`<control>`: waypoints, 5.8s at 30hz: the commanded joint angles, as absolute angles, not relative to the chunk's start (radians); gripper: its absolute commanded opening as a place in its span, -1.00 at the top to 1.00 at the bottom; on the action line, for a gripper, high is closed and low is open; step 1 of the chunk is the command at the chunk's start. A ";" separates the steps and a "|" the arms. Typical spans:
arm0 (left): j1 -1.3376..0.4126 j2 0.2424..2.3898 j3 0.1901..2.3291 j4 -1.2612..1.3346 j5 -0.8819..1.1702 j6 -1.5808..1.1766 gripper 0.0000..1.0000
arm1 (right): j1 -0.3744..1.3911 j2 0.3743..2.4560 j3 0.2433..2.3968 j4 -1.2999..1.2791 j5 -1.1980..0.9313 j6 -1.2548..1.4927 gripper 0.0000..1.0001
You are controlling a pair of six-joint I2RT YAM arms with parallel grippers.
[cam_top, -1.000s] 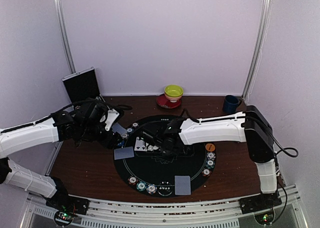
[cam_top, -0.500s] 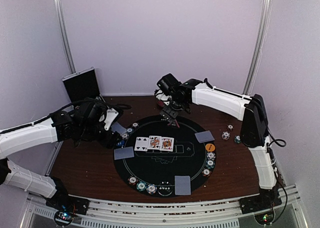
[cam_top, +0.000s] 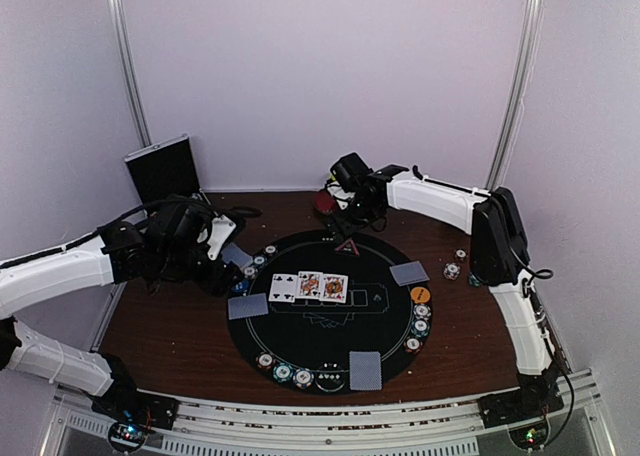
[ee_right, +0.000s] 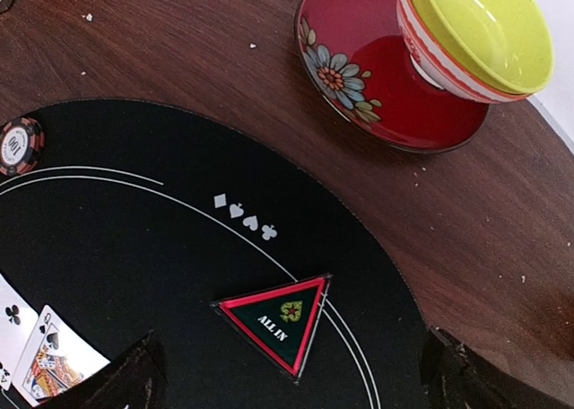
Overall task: Distribute texas hold em gaming equipment
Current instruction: Pick up the all-in button from the poker table mat, then place the all-in button in the small blind area.
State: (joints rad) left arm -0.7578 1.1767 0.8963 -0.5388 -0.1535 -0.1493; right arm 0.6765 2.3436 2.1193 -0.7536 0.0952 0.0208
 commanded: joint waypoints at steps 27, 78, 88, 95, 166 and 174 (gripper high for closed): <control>-0.750 1.162 0.893 -0.483 -0.165 -0.158 -0.26 | 0.672 2.452 2.065 -0.693 0.009 0.135 -0.79; -0.750 1.148 0.895 -0.483 -0.172 -0.162 -0.26 | 0.797 2.327 2.104 -0.667 -0.239 -0.108 -0.07; -0.749 1.127 0.896 -0.483 -0.174 -0.162 -0.26 | 0.865 2.439 2.231 -0.683 -0.268 0.056 -0.07; -0.749 1.123 0.895 -0.483 -0.176 -0.163 -0.26 | 0.914 2.471 2.247 -0.645 -0.253 0.116 -0.07; -0.750 1.108 0.891 -0.482 -0.172 -0.153 -0.26 | 1.047 2.666 2.400 -0.579 -0.003 0.109 -0.17; -0.750 1.106 0.890 -0.482 -0.173 -0.153 -0.26 | 1.049 2.656 2.403 -0.597 -0.022 0.116 -0.47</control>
